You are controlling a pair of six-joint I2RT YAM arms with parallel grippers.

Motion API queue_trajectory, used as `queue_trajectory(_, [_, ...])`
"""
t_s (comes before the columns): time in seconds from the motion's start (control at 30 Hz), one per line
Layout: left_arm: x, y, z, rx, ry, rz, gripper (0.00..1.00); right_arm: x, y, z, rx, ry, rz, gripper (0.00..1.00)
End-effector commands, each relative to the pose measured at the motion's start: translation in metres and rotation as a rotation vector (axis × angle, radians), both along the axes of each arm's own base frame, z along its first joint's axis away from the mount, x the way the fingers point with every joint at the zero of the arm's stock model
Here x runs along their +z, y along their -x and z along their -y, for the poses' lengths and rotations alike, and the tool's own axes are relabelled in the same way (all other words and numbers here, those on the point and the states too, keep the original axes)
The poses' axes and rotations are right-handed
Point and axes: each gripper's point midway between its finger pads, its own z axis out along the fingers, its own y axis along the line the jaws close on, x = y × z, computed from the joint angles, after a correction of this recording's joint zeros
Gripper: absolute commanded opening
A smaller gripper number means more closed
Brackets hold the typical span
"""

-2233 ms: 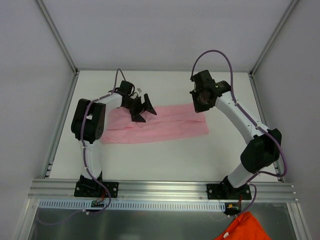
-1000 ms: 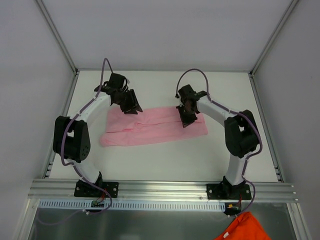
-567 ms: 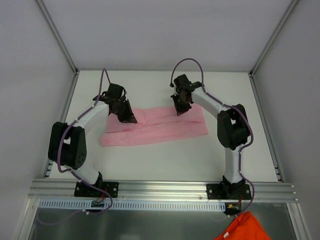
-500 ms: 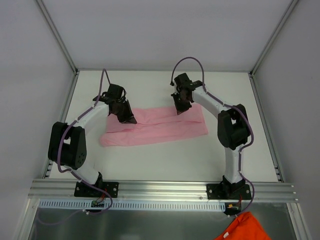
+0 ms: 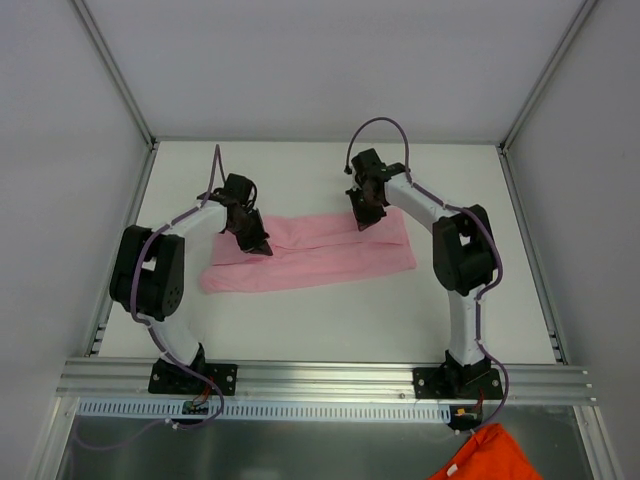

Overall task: Fold and stack the t-shirts
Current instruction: Rotate the tshirt 90 degrees

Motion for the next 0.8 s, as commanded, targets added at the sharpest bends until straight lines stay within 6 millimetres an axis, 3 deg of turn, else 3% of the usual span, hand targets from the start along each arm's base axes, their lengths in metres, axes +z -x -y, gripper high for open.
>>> queue_trajectory(0.0, [0.0,-0.013,0.0,0.03,-0.026,0.007,0.0,0.017,-0.011,0.003,0.007,-0.012,0.078,0.01])
queue_trajectory(0.13, [-0.012,-0.015,-0.002,0.038,-0.049,-0.033,0.0,0.018,-0.007,0.004,0.012,-0.021,0.095,0.01])
queue_trajectory(0.37, [-0.023,-0.018,-0.005,0.051,-0.078,-0.068,0.0,-0.008,0.011,0.01,0.001,-0.008,0.037,0.01])
queue_trajectory(0.77, [-0.039,-0.021,-0.011,0.056,-0.145,-0.149,0.0,-0.022,0.033,0.01,0.002,-0.02,0.035,0.01])
